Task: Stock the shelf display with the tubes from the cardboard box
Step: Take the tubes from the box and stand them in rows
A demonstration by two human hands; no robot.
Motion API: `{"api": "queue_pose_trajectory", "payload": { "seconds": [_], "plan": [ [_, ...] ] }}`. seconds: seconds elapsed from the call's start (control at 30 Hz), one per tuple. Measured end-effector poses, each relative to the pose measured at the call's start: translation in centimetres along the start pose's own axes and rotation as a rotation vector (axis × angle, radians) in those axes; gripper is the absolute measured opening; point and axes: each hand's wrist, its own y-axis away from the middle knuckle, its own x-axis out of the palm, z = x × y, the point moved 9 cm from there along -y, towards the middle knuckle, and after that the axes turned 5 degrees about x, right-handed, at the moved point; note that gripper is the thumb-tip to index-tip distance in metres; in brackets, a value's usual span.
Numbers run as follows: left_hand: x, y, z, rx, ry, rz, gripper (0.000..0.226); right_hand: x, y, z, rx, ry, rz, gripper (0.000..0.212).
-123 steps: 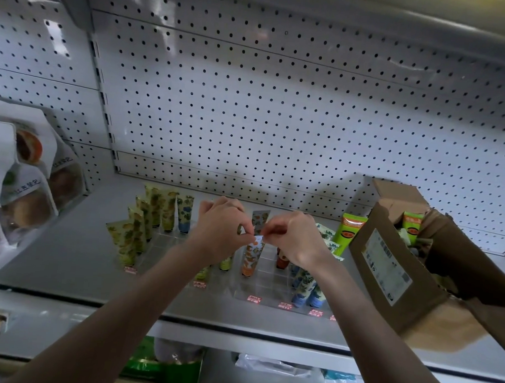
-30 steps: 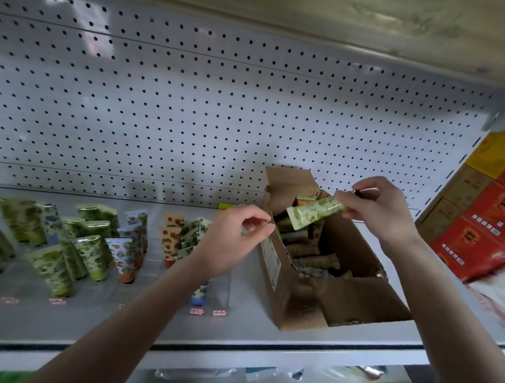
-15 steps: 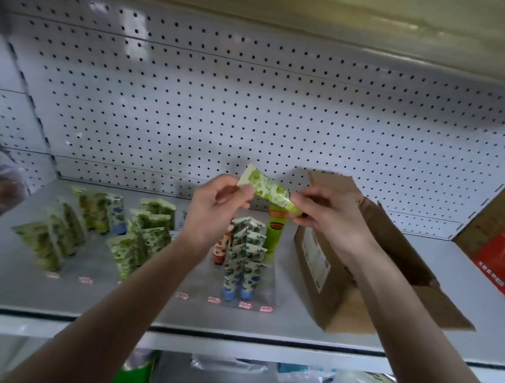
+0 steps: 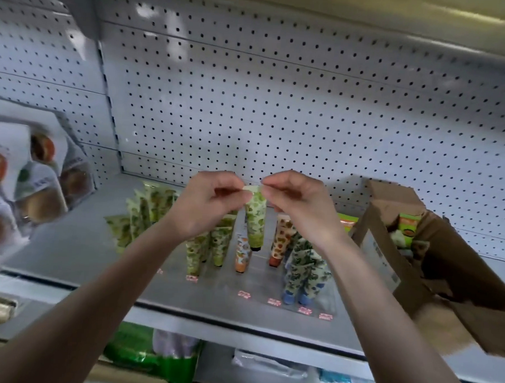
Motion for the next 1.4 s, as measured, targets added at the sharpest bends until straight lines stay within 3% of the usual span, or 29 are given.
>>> {"api": "queue_pose_trajectory", "payload": {
  "seconds": [0.27, 0.63, 0.87, 1.17, 1.4],
  "plan": [
    [-2.8, 1.9, 2.5, -0.044, -0.12, 0.019, 0.006, 4.3, 0.3, -0.6, 0.003, 0.027, 0.029, 0.011],
    [-2.3, 3.3, 4.2, 0.073, -0.346, 0.235, 0.004, 6.9, 1.8, -3.2, 0.069, 0.18, -0.005, 0.021],
    [-2.0, 3.3, 5.4, 0.113, -0.442, 0.235, 0.007, 7.3, 2.2, -4.5, 0.131, 0.196, -0.032, 0.006],
    [-1.9, 3.5, 6.7, 0.064, -0.557, 0.244, 0.006, 7.9, 2.2, -5.7, 0.169, 0.244, -0.033, 0.003],
    [-1.8, 3.7, 7.1, 0.056, -0.574, 0.243, 0.005, 8.4, 2.3, -6.3, 0.209, 0.266, -0.007, 0.019]
  ]
}}
